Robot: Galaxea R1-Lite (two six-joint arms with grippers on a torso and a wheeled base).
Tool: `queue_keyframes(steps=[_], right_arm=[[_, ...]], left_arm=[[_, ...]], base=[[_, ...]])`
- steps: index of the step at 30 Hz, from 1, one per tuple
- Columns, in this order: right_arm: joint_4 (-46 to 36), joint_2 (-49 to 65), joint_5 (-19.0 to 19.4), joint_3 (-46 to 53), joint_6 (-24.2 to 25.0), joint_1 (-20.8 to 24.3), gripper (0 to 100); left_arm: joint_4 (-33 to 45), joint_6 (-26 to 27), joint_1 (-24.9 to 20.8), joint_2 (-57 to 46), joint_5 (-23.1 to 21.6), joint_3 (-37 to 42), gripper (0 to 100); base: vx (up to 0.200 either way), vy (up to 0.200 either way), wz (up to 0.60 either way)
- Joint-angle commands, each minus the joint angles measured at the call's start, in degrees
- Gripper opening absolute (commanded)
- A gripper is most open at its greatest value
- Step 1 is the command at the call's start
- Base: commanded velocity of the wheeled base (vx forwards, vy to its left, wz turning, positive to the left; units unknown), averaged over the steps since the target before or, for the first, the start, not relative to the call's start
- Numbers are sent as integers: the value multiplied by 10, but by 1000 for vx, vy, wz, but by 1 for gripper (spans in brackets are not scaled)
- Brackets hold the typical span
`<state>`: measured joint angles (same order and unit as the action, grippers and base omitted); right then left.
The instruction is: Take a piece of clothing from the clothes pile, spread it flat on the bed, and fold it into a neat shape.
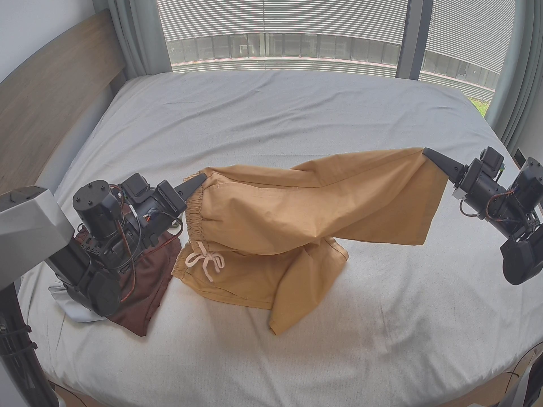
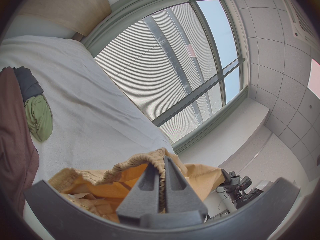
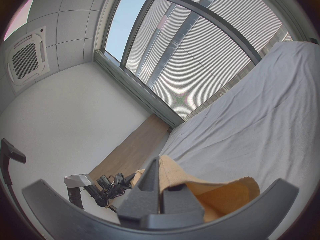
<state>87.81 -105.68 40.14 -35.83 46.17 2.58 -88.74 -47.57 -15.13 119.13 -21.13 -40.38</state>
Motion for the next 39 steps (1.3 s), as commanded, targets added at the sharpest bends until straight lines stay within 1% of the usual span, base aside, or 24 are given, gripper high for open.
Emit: queue_keyframes(steps=[1, 7, 19, 32, 37, 39], right_arm=[[0, 17, 0, 2, 0, -4, 0], [1, 8, 0, 14, -1, 0, 0], [5, -77, -3, 5, -6, -2, 0], [6, -96, -3, -5, -6, -4, 0], [6, -102, -3, -13, -6, -14, 0], [6, -102, -2, -15, -6, -16, 0]], left_arm=[[-1, 1, -1, 19, 0, -4, 0], [-1, 5, 5, 32, 4, -16, 0], [0, 3, 32, 14, 5, -14, 0], [0, 3, 36, 13, 6, -18, 0], [0, 3, 37, 14, 6, -20, 0], [0, 3, 44, 15, 6, -24, 0]], base=[[0, 0, 0], [0, 0, 0], [0, 0, 0], [0, 0, 0], [0, 0, 0], [0, 0, 0]])
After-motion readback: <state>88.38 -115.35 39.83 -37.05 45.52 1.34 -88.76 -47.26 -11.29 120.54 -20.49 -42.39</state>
